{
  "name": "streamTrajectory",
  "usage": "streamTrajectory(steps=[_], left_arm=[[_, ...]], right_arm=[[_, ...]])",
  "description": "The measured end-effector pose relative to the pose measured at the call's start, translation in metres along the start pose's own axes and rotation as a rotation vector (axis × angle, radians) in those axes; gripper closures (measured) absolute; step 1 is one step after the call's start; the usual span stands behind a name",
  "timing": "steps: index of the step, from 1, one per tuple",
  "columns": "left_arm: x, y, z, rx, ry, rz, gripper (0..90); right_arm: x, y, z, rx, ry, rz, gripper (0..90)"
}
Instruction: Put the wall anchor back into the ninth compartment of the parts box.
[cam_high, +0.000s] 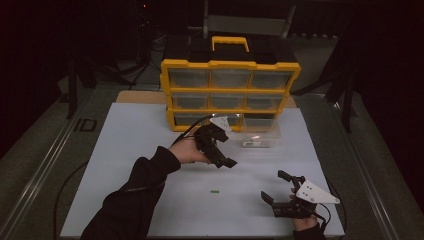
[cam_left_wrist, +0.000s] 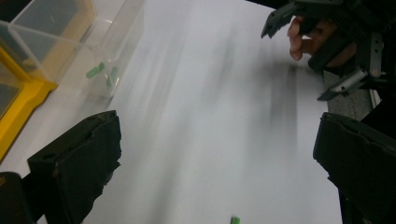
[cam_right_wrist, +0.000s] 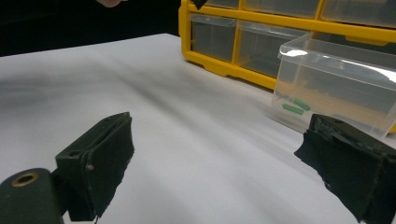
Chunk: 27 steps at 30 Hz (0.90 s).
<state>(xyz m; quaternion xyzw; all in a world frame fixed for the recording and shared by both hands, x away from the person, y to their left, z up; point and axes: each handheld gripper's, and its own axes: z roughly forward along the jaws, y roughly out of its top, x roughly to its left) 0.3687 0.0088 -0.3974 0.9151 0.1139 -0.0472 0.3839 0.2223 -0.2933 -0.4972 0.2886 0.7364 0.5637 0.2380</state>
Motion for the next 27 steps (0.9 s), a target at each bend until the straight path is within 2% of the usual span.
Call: streamTrajectory(steps=[6, 14, 20, 21, 27], left_arm=[[-0.009, -0.017, -0.001, -0.016, -0.015, 0.004, 1.5], [-0.017, -0.035, 0.001, -0.013, -0.025, 0.004, 1.6], [-0.024, -0.047, 0.004, 0.008, -0.018, 0.013, 1.6], [-0.026, -0.051, 0.006, 0.009, -0.029, 0.011, 1.6], [-0.032, -0.063, 0.013, 0.022, -0.03, 0.015, 1.6]], right_arm=[[0.0, 0.0, 0.001, 0.0, 0.002, 0.001, 8.2], [0.0, 0.0, 0.001, 0.002, 0.004, -0.001, 8.2], [0.001, 0.0, 0.001, 0.001, 0.003, -0.009, 8.2], [0.001, 0.0, 0.001, 0.002, 0.002, -0.01, 8.2], [0.001, 0.0, 0.002, 0.004, 0.005, -0.006, 8.2]])
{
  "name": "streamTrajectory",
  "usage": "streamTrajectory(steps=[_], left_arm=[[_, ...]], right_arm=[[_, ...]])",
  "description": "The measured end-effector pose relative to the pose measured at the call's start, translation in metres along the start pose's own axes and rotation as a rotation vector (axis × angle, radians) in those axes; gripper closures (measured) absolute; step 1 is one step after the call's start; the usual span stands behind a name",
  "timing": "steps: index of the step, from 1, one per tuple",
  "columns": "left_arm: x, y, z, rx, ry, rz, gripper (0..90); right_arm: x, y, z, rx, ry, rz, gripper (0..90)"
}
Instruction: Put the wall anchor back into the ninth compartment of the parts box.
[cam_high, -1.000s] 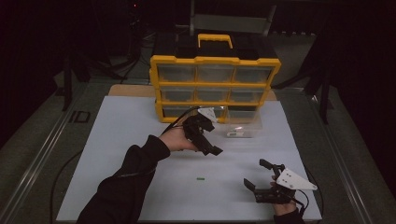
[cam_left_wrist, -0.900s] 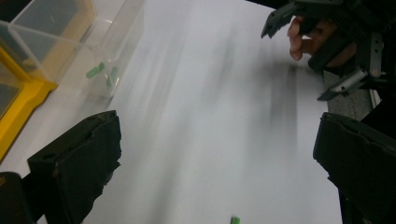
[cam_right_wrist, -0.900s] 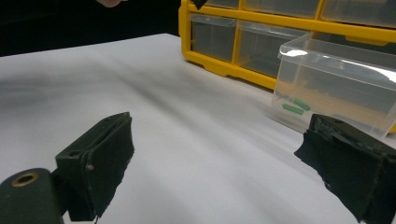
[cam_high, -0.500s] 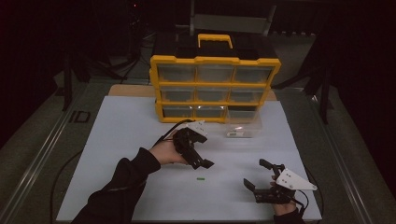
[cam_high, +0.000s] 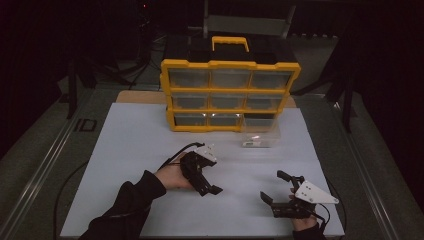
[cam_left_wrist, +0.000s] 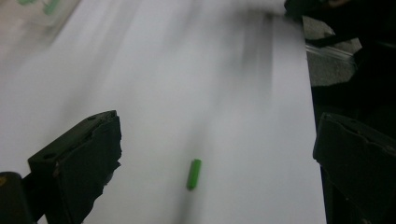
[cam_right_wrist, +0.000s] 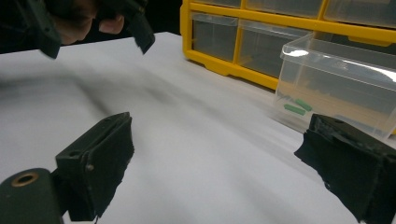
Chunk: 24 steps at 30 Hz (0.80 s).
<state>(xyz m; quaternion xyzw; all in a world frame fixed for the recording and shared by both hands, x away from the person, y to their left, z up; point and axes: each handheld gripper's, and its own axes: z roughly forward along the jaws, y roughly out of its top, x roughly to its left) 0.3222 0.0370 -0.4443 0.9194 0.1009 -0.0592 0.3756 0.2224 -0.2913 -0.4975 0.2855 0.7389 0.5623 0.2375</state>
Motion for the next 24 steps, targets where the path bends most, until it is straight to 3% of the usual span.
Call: streamTrajectory(steps=[11, 19, 24], left_arm=[[-0.003, -0.022, 0.018, 0.01, -0.02, 0.006, 6.2], [0.003, -0.035, 0.033, 0.013, -0.02, 0.001, 18.6], [0.009, -0.042, 0.039, 0.017, -0.002, 0.001, 34.4]], right_arm=[[0.0, 0.0, 0.001, 0.007, 0.002, -0.004, 8.2], [0.0, 0.0, 0.001, 0.007, 0.003, -0.005, 8.2], [0.0, 0.0, 0.001, 0.01, 0.002, -0.006, 8.2]])
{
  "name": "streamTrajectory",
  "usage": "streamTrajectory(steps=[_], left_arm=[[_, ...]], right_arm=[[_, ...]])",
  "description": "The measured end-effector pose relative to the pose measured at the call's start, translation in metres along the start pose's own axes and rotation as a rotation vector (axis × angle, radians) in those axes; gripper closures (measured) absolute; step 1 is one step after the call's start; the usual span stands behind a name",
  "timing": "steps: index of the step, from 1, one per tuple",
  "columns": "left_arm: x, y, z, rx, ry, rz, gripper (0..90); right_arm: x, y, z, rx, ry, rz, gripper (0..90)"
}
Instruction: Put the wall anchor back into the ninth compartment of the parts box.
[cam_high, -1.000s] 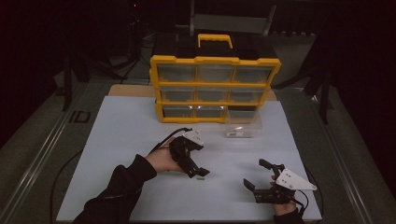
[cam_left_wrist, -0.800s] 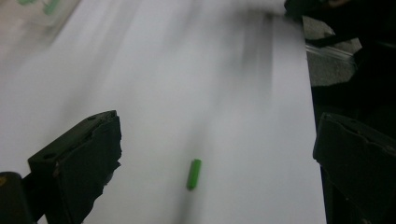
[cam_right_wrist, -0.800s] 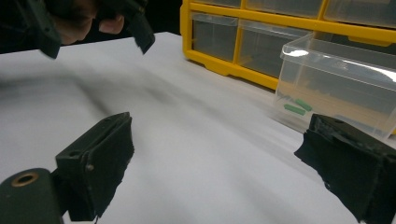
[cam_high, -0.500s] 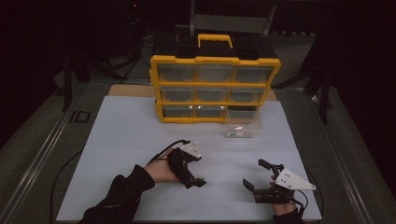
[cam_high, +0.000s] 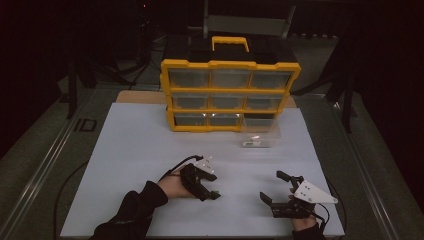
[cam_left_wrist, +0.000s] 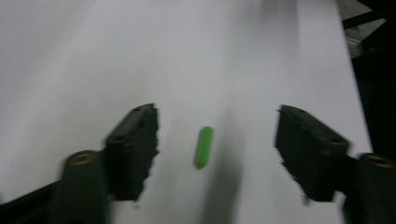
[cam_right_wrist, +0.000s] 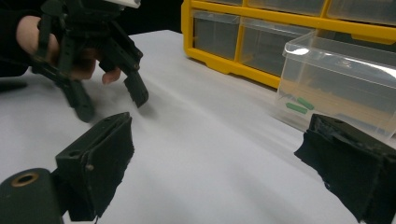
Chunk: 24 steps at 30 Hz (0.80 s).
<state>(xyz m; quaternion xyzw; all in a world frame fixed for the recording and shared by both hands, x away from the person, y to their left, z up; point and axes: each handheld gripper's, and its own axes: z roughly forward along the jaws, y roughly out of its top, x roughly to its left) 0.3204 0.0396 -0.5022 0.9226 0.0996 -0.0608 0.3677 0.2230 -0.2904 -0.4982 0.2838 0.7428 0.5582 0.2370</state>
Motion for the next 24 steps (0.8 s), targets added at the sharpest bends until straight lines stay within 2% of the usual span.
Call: streamTrajectory(steps=[7, 8, 11, 13, 14, 19, 22, 24], left_arm=[[0.004, -0.004, 0.01, 0.032, 0.015, 0.002, 50.6], [0.004, -0.004, 0.012, 0.041, 0.015, 0.006, 50.6], [0.005, -0.003, 0.013, 0.04, 0.02, 0.008, 60.0], [0.005, -0.002, 0.013, 0.048, 0.003, 0.017, 64.5], [0.003, -0.001, 0.014, 0.056, 0.009, 0.03, 65.7], [0.002, 0.001, 0.015, 0.081, 0.015, 0.042, 76.2], [0.003, 0.002, 0.015, 0.091, 0.02, 0.043, 83.3], [0.004, 0.004, 0.015, 0.101, 0.016, 0.028, 84.4]], right_arm=[[0.0, 0.0, 0.001, 0.002, 0.001, 0.0, 8.2], [0.0, 0.0, 0.001, 0.002, 0.001, 0.0, 8.2], [0.0, 0.0, 0.001, 0.001, 0.003, 0.001, 8.2], [0.0, 0.0, 0.0, 0.001, 0.005, 0.0, 8.2], [0.0, 0.0, 0.0, 0.002, 0.005, 0.002, 8.2], [0.0, 0.0, 0.0, 0.001, 0.004, 0.001, 8.2], [0.001, 0.0, 0.0, 0.0, 0.004, 0.002, 8.2], [0.0, 0.0, 0.0, 0.0, 0.003, 0.001, 8.2]])
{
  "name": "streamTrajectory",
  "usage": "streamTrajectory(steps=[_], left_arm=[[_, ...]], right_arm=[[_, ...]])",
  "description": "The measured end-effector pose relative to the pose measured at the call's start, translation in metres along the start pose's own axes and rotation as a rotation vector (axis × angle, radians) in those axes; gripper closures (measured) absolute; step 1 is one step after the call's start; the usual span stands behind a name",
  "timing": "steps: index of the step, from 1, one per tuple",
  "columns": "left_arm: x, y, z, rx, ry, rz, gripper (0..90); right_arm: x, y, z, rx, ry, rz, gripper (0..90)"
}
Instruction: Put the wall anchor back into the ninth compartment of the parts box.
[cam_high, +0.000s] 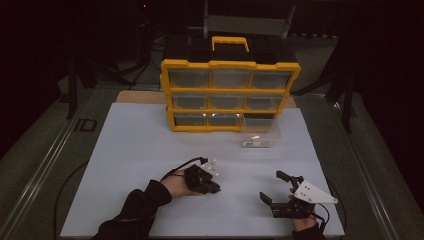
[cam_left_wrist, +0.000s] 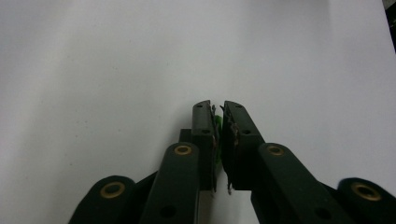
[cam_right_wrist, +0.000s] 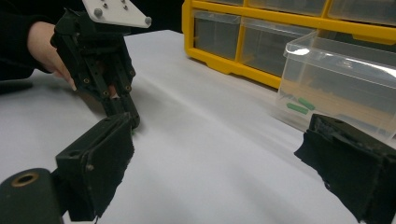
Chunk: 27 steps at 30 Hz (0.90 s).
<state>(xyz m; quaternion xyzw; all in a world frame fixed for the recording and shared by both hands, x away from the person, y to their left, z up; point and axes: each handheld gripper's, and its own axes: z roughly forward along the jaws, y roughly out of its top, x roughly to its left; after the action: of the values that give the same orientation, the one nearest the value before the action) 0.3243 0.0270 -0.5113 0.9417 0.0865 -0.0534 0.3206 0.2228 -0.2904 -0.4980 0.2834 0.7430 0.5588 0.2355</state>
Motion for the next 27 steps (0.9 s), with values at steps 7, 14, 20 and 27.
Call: streamTrajectory(steps=[7, 14, 20, 27], left_arm=[[0.005, 0.005, -0.003, 0.019, -0.011, 0.001, 85.4], [0.011, 0.018, -0.021, -0.004, -0.009, 0.013, 85.4], [0.013, 0.031, -0.035, -0.004, -0.007, 0.036, 85.5], [0.023, 0.055, -0.055, -0.015, 0.004, 0.051, 85.4]], right_arm=[[0.0, 0.0, 0.0, -0.003, 0.0, 0.001, 8.2], [0.0, 0.0, 0.0, -0.007, 0.002, 0.004, 8.2], [0.0, 0.0, -0.001, -0.01, 0.002, 0.005, 8.2], [-0.001, 0.0, -0.001, -0.011, 0.001, 0.006, 8.2]])
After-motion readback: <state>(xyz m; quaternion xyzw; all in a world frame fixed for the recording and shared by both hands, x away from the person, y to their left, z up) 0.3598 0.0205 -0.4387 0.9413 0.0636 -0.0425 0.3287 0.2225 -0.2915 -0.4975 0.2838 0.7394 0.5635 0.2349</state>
